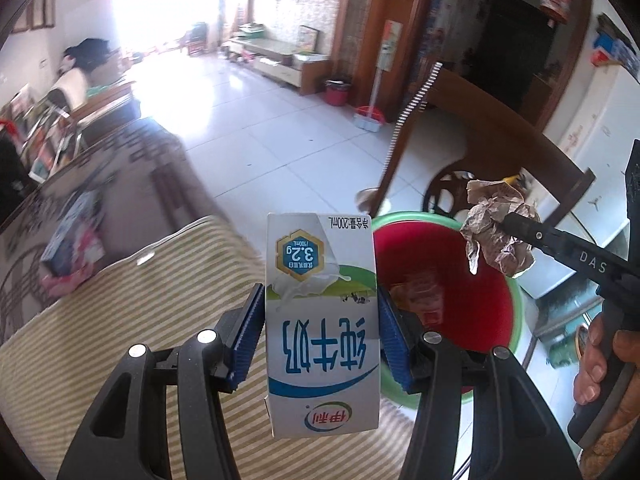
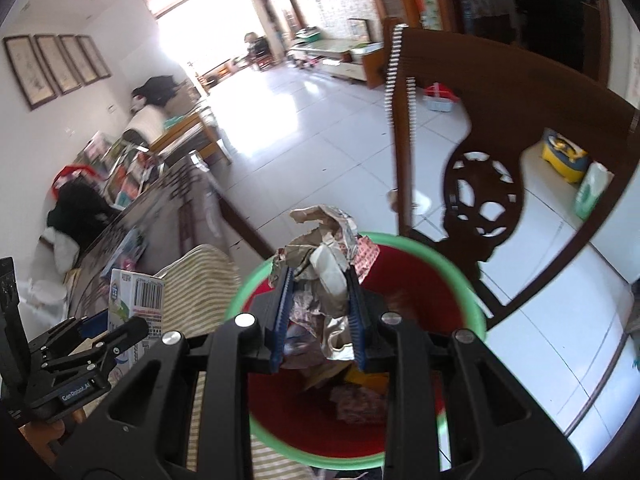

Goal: Collect trash
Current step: 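Carry the milk carton and crumpled paper over the red bucket, then open both tools to drop the carton and paper into the bucket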

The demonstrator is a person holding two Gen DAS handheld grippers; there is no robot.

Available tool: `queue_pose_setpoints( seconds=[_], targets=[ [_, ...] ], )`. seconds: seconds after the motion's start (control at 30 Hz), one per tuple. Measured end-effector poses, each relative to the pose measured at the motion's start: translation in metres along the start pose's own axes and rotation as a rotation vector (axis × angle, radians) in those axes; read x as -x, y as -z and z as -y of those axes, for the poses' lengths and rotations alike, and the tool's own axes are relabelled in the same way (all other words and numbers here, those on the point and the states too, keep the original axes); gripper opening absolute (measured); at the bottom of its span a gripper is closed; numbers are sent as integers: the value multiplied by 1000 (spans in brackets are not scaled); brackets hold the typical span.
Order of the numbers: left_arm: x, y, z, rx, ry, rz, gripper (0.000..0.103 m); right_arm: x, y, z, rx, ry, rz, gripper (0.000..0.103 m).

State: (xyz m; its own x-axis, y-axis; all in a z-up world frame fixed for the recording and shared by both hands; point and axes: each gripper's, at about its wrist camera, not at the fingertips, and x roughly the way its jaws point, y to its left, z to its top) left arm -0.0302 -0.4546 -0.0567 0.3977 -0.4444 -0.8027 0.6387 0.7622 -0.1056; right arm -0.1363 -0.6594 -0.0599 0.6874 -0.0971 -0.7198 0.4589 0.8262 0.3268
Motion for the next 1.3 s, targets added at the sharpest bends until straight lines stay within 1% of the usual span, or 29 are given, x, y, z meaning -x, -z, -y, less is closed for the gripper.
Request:
queue_pose_setpoints(
  seconds=[0.23,0.37,0.5,0.63,0.93,0.97,1.0,1.03,1.07,1.1,1.17,1.2,1.3],
  targets=[
    [-16,-13,39,-73,68,-11,52,11,3,25,-39,50,5,26],
    [-26,-16,56,-99,107,-24,52,18,5,35,-55,78,10,26],
    [-32,-17,68,-123,129,-37,52,23,6,43,-70,99,15,26],
    [-36,-17,69,-125,139,-47,52,26,7,45,-75,104,12,26],
    [-34,-15,65,-121,139,-46,52,19,8,32,-52,85,-7,26],
    [-33,-15,64,-120,140,-45,53,18,8,31,-52,83,-9,28],
    [-32,-14,62,-118,137,-43,56,17,8,30,-51,81,-13,30],
    [-32,-13,61,-114,137,-40,65,16,9,29,-53,80,-16,33],
    [-30,-13,58,-107,138,-34,70,14,10,28,-56,75,-22,42],
    [-29,-12,54,-94,137,-27,71,13,10,27,-59,74,-26,45],
    [-26,-11,45,-81,132,-23,73,10,12,24,-65,80,-29,56],
    [-24,-10,41,-78,125,-20,74,9,13,23,-67,79,-30,57],
    [-18,-9,18,-73,64,4,77,3,13,14,-68,68,-35,57]
  ],
)
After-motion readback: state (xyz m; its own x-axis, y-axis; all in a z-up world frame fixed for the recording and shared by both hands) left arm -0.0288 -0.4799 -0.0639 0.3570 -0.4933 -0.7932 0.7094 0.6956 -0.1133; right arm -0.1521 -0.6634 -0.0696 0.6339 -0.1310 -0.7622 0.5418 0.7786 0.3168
